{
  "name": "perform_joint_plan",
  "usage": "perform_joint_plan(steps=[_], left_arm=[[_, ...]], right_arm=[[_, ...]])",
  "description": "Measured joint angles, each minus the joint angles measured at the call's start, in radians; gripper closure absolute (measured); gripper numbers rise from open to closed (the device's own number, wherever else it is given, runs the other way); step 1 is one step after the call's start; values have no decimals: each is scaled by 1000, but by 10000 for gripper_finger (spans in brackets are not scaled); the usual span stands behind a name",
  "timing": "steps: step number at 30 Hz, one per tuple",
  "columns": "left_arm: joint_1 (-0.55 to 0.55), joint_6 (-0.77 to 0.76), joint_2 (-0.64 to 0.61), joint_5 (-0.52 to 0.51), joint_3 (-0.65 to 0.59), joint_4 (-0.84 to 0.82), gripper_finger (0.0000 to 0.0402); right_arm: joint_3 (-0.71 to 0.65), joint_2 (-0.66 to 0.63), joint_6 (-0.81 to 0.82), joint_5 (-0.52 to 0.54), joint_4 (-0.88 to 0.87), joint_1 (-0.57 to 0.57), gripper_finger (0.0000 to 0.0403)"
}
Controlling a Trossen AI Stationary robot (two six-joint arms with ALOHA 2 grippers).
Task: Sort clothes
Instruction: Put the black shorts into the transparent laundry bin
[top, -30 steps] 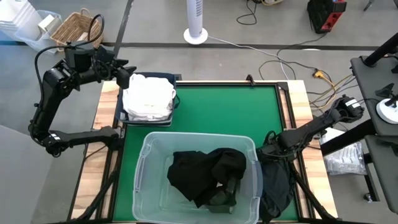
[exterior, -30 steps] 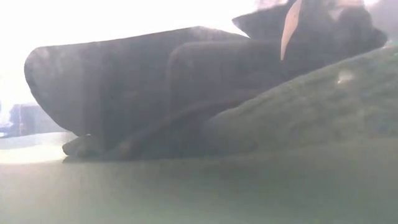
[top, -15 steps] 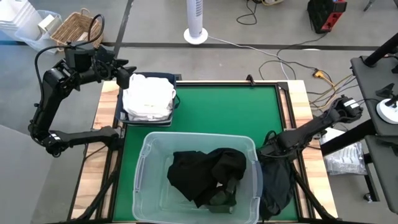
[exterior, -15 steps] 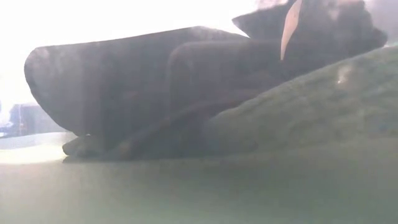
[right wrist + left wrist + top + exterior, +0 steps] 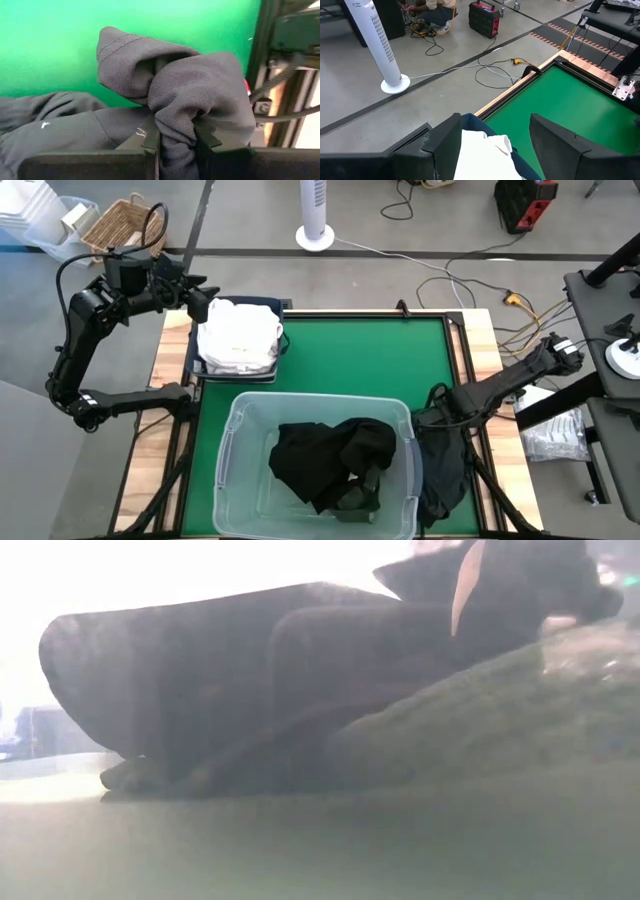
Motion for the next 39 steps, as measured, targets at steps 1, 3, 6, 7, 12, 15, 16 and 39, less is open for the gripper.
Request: perform_joint_plan(steps=[1, 3, 6, 7, 12, 15, 16, 39], left_arm=[[0, 0, 0, 0, 0, 0, 191], [0, 1, 0, 0, 0, 0, 191], [0, 8, 0, 0, 0, 0, 191], [0, 8, 0, 0, 0, 0, 191], [0, 8, 0, 0, 0, 0, 191], [0, 8, 0, 0, 0, 0, 191], [0, 8, 0, 0, 0, 0, 191], [0, 1, 0, 3, 0, 0, 191]], right_arm=[[17, -6, 3, 7, -21, 0, 358], [43, -19, 13, 18, -65, 0, 358], [83, -39, 27, 52, -132, 0, 358], [96, -47, 29, 66, -150, 0, 358], [163, -94, 66, 158, -226, 0, 358], [209, -119, 88, 211, -275, 0, 358], [226, -125, 91, 233, -292, 0, 358], [588, -160, -164, 899, -358, -94, 358]])
